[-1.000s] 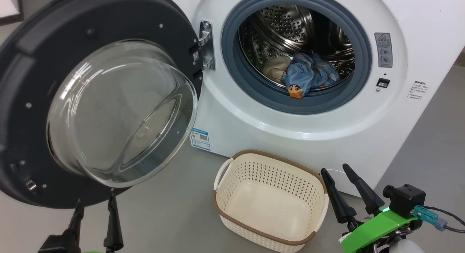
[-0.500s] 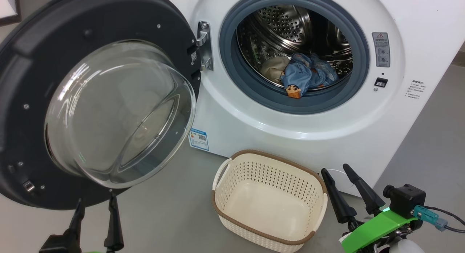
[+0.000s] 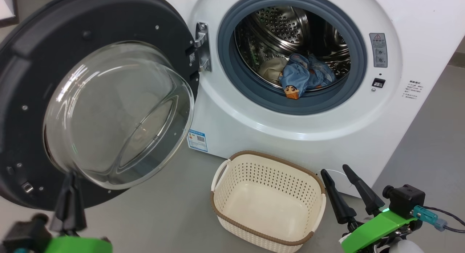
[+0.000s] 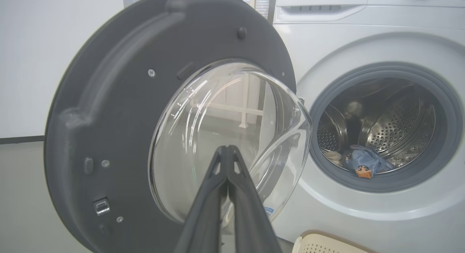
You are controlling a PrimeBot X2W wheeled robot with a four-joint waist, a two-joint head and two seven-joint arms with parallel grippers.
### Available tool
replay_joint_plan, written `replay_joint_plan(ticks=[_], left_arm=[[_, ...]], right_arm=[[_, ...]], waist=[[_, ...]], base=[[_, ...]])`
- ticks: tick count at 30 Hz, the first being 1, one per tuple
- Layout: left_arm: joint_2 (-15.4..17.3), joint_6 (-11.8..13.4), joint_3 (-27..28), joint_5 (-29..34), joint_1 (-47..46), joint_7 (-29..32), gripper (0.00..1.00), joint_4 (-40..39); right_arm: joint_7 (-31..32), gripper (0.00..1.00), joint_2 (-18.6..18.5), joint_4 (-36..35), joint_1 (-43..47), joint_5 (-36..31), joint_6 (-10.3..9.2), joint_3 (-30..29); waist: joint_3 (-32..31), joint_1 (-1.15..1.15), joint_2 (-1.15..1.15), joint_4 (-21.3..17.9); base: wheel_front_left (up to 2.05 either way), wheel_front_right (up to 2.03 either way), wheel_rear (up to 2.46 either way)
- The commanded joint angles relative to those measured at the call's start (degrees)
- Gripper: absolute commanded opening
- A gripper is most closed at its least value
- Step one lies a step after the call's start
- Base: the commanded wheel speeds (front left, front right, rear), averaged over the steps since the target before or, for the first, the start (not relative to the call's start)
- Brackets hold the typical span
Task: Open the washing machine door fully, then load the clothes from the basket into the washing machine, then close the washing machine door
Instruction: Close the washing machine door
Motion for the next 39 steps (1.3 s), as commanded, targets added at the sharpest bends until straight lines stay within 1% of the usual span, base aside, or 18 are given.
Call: replay_joint_plan(ticks=[1,4,8,11,12,15,18,21,23,24,30,32,39], left_arm=[[1.71,-0.46,2.65,-0.78,-4.17,0.23,0.00,-2.80],[3.45,-2.06,3.88,-2.70,-6.79,0.93,0.00,-6.53],[5.97,-3.91,6.56,-6.98,-10.66,3.35,0.00,-9.74],[7.58,-4.40,10.34,-12.05,-14.11,5.36,0.00,-9.81],[7.68,-4.57,11.69,-14.30,-15.15,5.78,0.00,-9.49],[9.33,-5.37,15.39,-19.78,-18.09,6.97,0.00,-7.42],[10.00,-6.08,19.38,-27.91,-21.61,9.00,0.00,-2.89],[11.67,-6.46,23.43,-34.54,-24.91,11.05,0.00,2.93],[13.31,-6.61,25.61,-37.76,-26.75,12.58,0.00,7.24],[13.31,-6.61,25.61,-37.76,-26.75,12.58,0.00,7.24],[17.57,-6.66,31.05,-44.53,-31.25,15.66,0.00,21.65],[18.85,-6.75,32.06,-45.32,-31.98,15.85,0.00,25.84],[20.74,-7.65,33.83,-48.57,-33.67,16.88,0.00,37.15]], right_arm=[[-0.27,1.00,-0.58,-1.18,-0.24,0.20,0.09,1.22],[-0.27,1.00,-0.71,-1.22,-0.09,0.20,0.09,1.34],[-0.27,1.00,-1.07,-1.27,0.02,0.23,0.09,1.47],[-0.27,1.00,-1.33,-1.25,-0.09,0.26,0.09,1.67],[-0.27,1.00,-1.40,-1.25,-0.11,0.26,0.09,1.71],[-0.27,1.00,-1.66,-1.17,-0.14,0.29,0.09,1.93],[-0.27,1.00,-2.03,-1.10,-0.09,0.30,0.09,1.92],[-0.27,1.00,-2.38,-1.09,-0.24,0.33,0.09,2.17],[-0.27,1.00,-2.65,-1.14,-0.43,0.34,0.09,2.24],[-0.27,1.00,-2.65,-1.14,-0.43,0.34,0.09,2.24],[-0.27,1.00,-3.49,-1.17,-0.82,0.31,0.09,2.35],[-0.27,1.00,-3.73,-1.19,-1.02,0.33,0.09,2.43],[-0.27,1.00,-4.46,-1.24,-1.29,0.46,0.09,2.48]], waist=[[-0.05,0.00,0.00,-0.04],[-0.07,0.00,0.00,-0.25],[0.14,0.00,0.00,-0.64],[0.34,0.00,0.00,-1.16],[0.40,0.00,0.00,-1.38],[0.61,0.00,0.00,-2.11],[0.78,0.00,0.00,-2.65],[1.06,0.00,0.00,-3.40],[1.42,0.00,0.00,-3.86],[1.42,0.00,0.00,-3.86],[2.42,0.00,0.00,-5.10],[2.72,0.00,0.00,-5.57],[3.51,0.00,0.00,-6.73]], base=[[0.00,0.00,0.00],[0.00,0.00,0.00],[0.00,0.00,0.00],[0.00,0.00,0.00],[0.00,0.00,0.00],[0.00,0.00,0.00],[0.00,0.00,0.00],[0.00,0.00,0.00],[0.00,0.00,0.00],[0.00,0.00,0.00],[0.00,0.00,0.00],[0.00,0.00,0.00],[0.00,0.00,0.00]])
